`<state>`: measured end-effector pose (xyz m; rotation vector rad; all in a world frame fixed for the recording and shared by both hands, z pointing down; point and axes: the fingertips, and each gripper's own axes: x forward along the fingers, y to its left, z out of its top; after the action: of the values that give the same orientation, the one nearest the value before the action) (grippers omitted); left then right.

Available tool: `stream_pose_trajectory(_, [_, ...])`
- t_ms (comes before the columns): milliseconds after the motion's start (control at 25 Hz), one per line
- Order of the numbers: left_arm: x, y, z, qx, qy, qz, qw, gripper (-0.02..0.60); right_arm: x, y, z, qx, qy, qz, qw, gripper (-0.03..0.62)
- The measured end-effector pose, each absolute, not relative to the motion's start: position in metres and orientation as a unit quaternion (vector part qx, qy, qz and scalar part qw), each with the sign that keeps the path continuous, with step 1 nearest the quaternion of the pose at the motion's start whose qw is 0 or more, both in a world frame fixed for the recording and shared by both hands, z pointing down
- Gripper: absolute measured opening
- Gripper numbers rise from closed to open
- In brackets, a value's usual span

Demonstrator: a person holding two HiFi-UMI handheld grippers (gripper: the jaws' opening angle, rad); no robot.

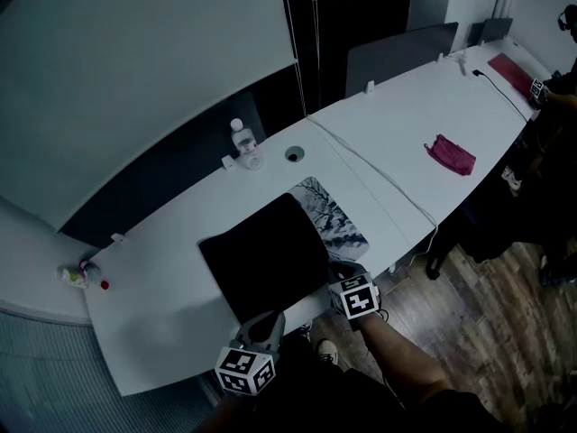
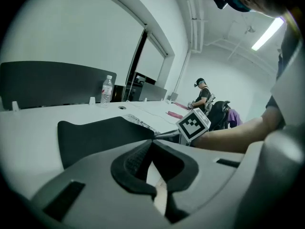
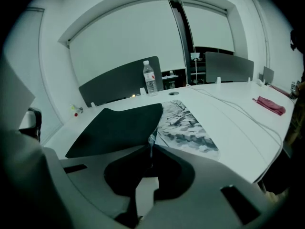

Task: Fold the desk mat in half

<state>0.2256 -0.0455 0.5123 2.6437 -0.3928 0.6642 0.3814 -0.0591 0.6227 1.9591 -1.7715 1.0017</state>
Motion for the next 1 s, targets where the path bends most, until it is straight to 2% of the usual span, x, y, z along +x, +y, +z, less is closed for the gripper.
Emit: stream_pose_trajectory(1000, [0.290, -0.083, 0.540, 0.943, -0.023, 0.263, 0.204, 0.006, 0.469, -0.046, 0.641, 0.754, -0.507, 0.389, 0.151, 0.040])
